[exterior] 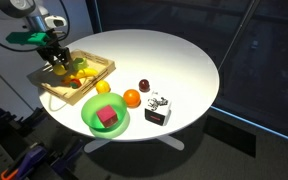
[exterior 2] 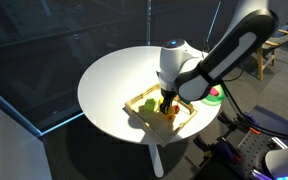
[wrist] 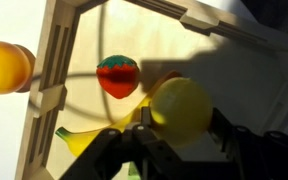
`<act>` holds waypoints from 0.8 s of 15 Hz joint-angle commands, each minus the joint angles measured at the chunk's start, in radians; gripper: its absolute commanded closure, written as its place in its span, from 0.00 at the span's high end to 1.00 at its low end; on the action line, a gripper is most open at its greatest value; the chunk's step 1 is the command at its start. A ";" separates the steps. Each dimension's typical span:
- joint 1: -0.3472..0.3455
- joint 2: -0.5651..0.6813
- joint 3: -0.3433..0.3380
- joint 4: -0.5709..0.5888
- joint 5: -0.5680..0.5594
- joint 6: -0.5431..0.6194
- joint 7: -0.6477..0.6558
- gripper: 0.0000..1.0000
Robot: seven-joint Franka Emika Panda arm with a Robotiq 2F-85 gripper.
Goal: Put the lemon on the table.
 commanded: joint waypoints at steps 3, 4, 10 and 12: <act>-0.104 -0.054 0.043 0.074 0.079 -0.220 -0.095 0.34; -0.119 -0.054 0.045 0.091 0.093 -0.255 -0.115 0.34; -0.170 -0.030 0.017 0.196 0.082 -0.353 -0.141 0.34; -0.184 -0.025 0.006 0.217 0.080 -0.340 -0.133 0.34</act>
